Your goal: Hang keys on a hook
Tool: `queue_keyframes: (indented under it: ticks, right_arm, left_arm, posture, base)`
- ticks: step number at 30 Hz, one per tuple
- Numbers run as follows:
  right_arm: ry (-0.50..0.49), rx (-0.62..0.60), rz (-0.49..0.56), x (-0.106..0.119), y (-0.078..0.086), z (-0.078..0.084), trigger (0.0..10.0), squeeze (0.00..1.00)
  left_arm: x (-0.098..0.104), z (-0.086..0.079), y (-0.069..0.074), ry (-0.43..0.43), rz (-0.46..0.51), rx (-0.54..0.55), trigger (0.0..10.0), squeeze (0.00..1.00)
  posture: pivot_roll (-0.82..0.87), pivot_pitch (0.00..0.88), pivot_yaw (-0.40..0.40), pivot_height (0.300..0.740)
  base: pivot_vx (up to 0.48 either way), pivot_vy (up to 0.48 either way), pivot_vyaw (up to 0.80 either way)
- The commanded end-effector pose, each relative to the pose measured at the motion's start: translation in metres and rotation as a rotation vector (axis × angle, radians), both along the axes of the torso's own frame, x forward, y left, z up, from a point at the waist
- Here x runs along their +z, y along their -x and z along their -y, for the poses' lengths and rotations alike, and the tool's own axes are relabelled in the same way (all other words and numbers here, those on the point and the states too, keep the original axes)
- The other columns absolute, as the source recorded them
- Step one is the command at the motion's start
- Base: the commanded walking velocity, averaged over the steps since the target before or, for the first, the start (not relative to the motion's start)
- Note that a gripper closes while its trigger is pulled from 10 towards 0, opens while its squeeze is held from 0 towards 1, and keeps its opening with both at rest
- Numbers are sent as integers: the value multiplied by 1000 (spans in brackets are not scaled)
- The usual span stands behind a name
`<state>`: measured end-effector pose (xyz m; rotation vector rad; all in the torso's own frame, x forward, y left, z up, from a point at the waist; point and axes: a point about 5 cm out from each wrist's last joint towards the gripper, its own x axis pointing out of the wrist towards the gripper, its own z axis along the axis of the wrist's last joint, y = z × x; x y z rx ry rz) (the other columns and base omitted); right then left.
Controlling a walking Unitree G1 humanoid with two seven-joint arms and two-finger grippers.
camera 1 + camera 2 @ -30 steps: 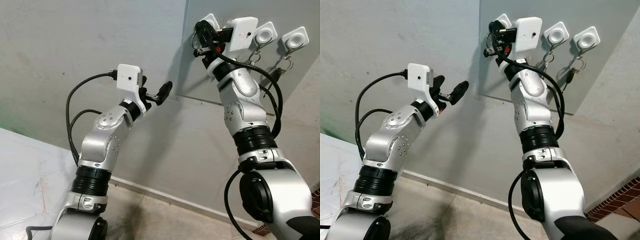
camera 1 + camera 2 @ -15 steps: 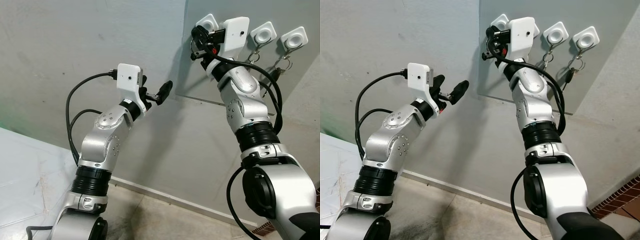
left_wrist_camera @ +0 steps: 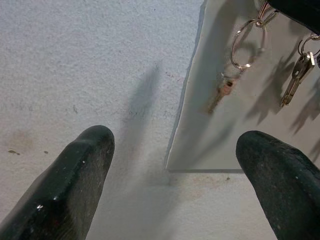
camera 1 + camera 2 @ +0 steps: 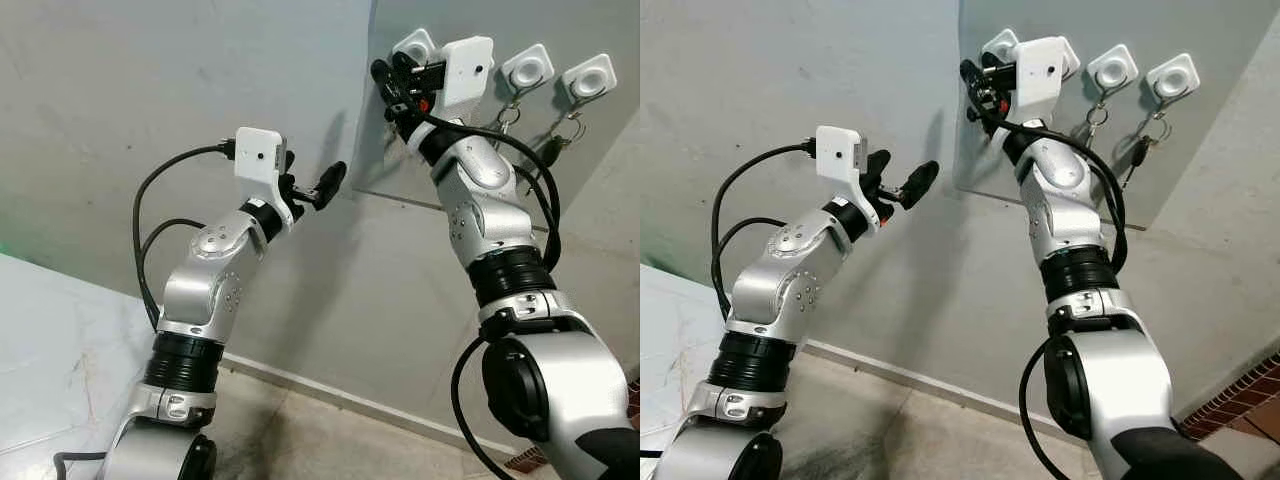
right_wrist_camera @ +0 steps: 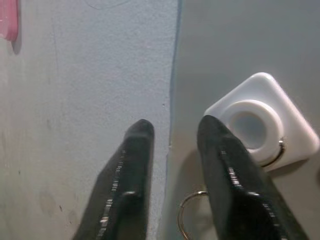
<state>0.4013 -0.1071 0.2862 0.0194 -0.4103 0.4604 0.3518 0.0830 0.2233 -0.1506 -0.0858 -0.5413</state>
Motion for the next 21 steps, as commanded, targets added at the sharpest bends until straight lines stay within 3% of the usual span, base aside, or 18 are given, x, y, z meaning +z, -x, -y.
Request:
queue_keyframes:
  ticks: [1,6,7,8,9,14,16,21]
  right_arm:
    - [-1,-20,-97,-23,-2,5,10000,1000]
    - [2,-33,-61,-31,4,6,10000,1000]
    - [3,-16,-40,-36,9,5,10000,859]
    - [-3,0,-35,-38,11,4,10000,859]
    - [-17,53,-4,-40,18,1,10000,0]
    - [-70,113,66,-44,31,1,10000,0]
    - [-107,108,148,-39,38,2,10000,0]
    - [-77,115,150,-43,41,-2,10000,0]
  left_arm:
    - [5,-1,1,-7,25,5,10000,0]
    - [4,-2,1,-13,32,20,10000,0]
    - [2,-3,2,-17,39,30,10000,0]
    - [1,-3,2,-18,43,35,10000,0]
    - [1,-4,4,-33,78,47,10000,0]
    - [-4,-5,7,-17,80,52,10000,0]
    - [-2,-5,9,-12,123,61,10000,0]
    - [-3,-2,12,-2,117,54,10000,0]
  posture:
    - [-19,31,-16,740]
    - [-19,32,-14,740]
    - [-19,31,-15,740]
    - [-19,31,-15,740]
    - [-20,30,-14,740]
    - [-24,29,-13,740]
    - [-24,27,-12,740]
    - [-24,24,-13,740]
  base:
    - [0,0,0]
    - [0,0,0]
    - [0,0,0]
    - [0,0,0]
    - [0,0,0]
    - [0,0,0]
    - [0,0,0]
    - [0,0,0]
